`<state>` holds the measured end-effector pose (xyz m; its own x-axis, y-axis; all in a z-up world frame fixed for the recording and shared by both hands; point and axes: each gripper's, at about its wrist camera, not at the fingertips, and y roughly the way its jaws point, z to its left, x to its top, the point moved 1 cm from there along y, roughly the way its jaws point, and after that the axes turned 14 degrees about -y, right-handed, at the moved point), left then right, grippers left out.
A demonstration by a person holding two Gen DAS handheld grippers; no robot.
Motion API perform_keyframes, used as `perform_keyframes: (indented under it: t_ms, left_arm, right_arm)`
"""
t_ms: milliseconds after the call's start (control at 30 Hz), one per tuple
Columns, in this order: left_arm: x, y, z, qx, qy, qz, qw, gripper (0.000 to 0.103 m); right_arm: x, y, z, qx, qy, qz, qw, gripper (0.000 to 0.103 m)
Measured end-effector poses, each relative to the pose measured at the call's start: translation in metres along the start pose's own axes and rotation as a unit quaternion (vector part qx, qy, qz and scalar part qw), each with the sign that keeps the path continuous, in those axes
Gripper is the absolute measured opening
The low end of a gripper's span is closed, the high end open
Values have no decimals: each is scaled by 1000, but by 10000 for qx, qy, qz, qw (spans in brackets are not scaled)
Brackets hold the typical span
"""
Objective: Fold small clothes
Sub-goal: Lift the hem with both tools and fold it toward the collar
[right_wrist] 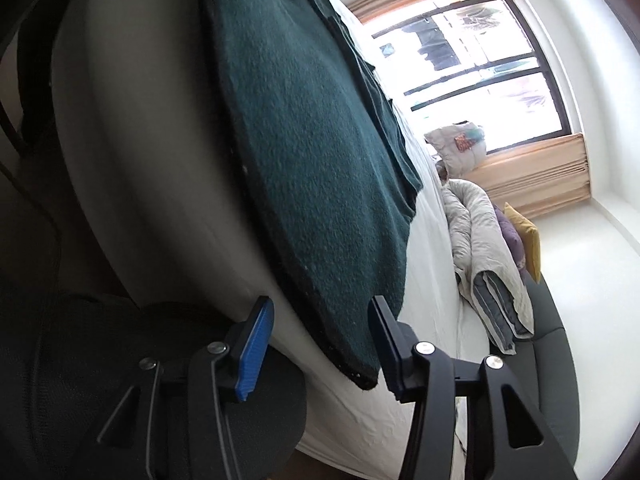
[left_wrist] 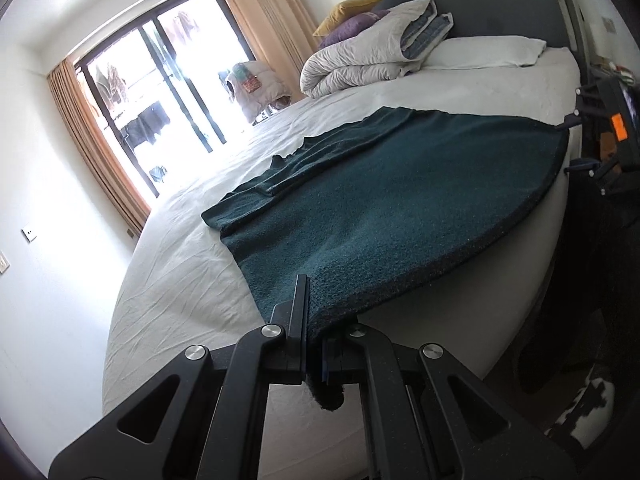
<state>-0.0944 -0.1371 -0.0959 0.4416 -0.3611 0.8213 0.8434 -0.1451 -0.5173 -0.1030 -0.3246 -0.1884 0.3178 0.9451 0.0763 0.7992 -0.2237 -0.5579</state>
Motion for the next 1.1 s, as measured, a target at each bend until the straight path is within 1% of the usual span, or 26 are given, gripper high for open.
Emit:
perform_keyframes:
  t_ms: [100,167,200,300,367,433,500,633,700,900,967,1100]
  left_arm:
    - [2,-4,0,-17,12,-35,10000,3]
    - [3,-5,0,-14,1,-58,10000,3]
    - [3,-6,1,-15,-12,-60,10000,3]
    - [2,-5,1,-19,-33,-31,10000,3]
    - [-1,-4,0,-27,-12,3,10000,3]
    - [-7,-3,-2,4,100,41,9999,3]
    - [-13,0,-5,40,260,95,9996,3]
    - [-25,0,-13,71,542,136,9984,3]
    - [-30,-1,-18,79,744,135,9971,3]
    - [-45,-3,-25,42,1296,155,9914,3]
    - [-47,-5,-22,29,1267,165,9918,3]
    - [-41,-6,-14,-25,1050,176,9943,3]
  right_arm:
    - [3,2,-2,-243,-58,29,9997,49]
    - [5,5,-5,-420,-77,61,9991,43]
    - [5,7,-6,-474,-94,76,9988,43]
    - [5,13,-2,-483,-304,172,9982,42]
    - [5,13,2,-473,-407,189,9979,38]
    - [4,13,0,-431,-366,214,9982,35]
    - [5,15,-1,-359,-348,258,9984,29]
    - [7,13,-2,-247,-349,289,9987,7]
    - [9,11,-7,-184,-279,265,9991,5]
    - [14,5,-14,-178,-241,187,9994,5]
    - [16,2,-20,-197,-198,143,9995,5]
    - [22,-5,-40,-247,-12,8,9997,4]
